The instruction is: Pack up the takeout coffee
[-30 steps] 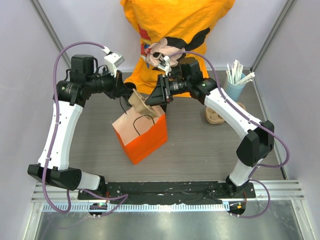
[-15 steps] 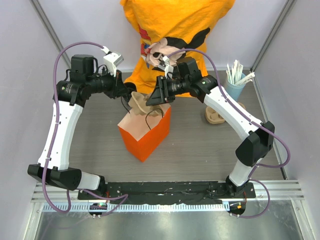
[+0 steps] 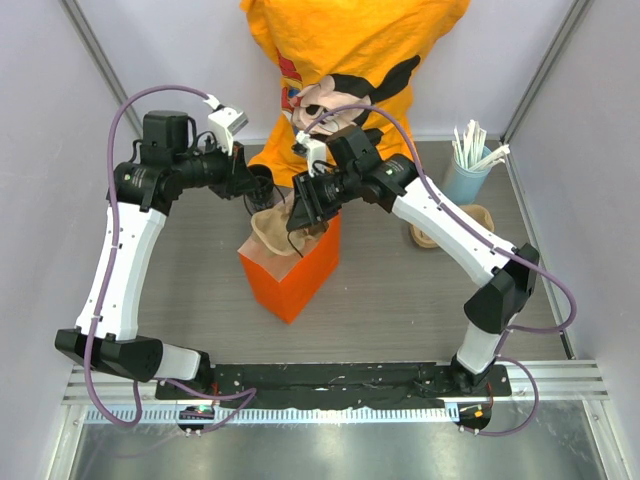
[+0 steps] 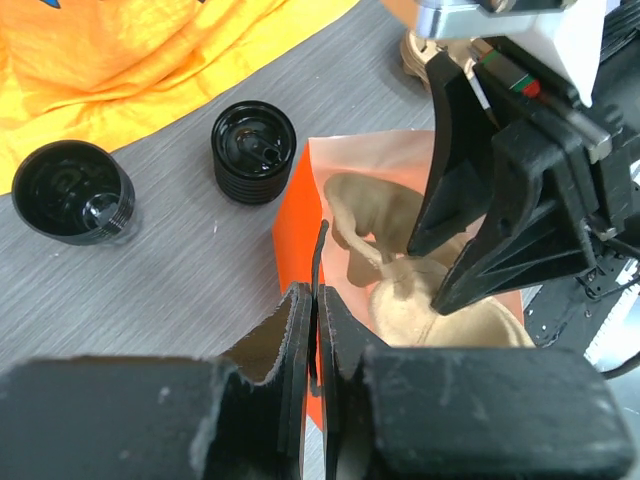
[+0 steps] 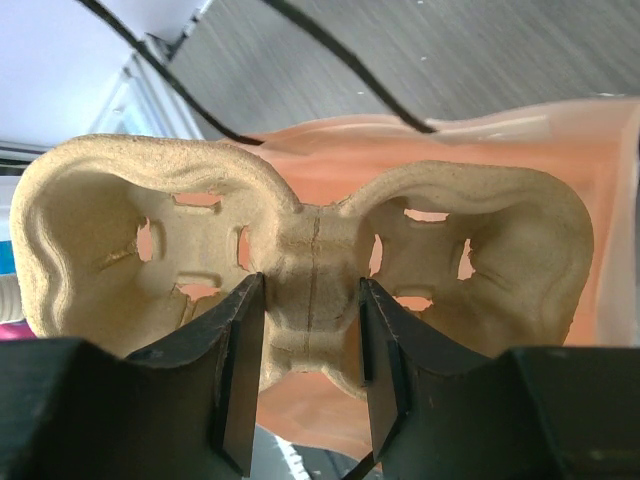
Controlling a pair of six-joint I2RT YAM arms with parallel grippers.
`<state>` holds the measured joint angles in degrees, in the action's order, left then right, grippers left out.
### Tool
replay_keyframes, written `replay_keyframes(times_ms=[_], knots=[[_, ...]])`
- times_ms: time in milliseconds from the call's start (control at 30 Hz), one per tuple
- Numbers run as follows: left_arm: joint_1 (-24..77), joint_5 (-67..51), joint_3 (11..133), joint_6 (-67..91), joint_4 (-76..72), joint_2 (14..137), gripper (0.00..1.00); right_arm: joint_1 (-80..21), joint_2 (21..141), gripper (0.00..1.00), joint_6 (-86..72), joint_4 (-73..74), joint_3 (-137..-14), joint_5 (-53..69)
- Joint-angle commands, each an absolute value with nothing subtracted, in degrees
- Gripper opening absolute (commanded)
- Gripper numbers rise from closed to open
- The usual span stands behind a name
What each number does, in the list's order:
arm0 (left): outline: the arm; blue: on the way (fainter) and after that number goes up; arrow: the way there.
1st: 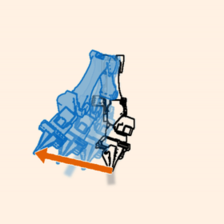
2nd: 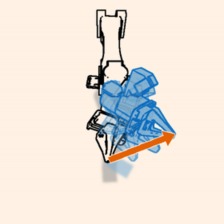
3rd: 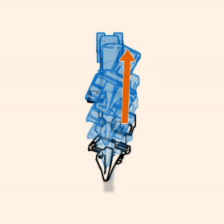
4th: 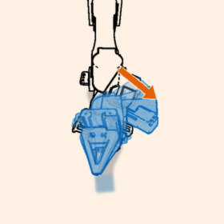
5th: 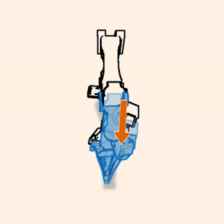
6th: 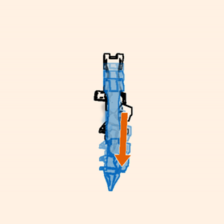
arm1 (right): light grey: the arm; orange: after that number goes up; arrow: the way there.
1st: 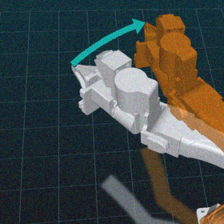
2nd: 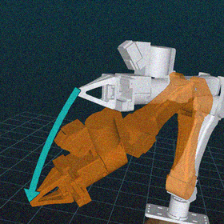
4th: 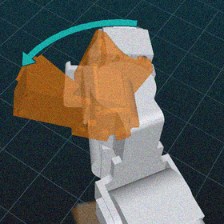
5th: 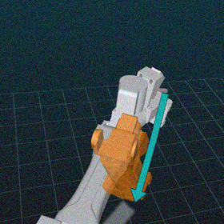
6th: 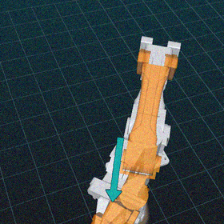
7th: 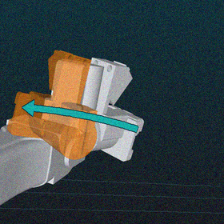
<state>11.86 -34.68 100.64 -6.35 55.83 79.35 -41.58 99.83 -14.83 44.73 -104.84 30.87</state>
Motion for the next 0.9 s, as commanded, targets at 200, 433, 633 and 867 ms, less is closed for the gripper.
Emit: replay_keyframes(times_ms=[200,433,633,867], knots=[[11.4,-38.1,100.3,-5.6,54.0,77.1,0.11,-42.5,103.8,0.19,-4.0,52.3,-116.1,20.2],[11.4,-38.9,99.9,-5.6,54.1,77.1,0.11,-45.3,104.9,0.19,1.7,55.3,-118.1,13.6],[11.4,-38.9,99.9,-5.4,54.1,77.3,0.11,-47.3,105.6,0.19,5.6,57.5,-118.4,11.0],[11.5,-39.7,99.6,-5.4,54.0,77.5,0.10,-47.4,106.7,0.18,10.0,59.3,-120.1,8.8]])
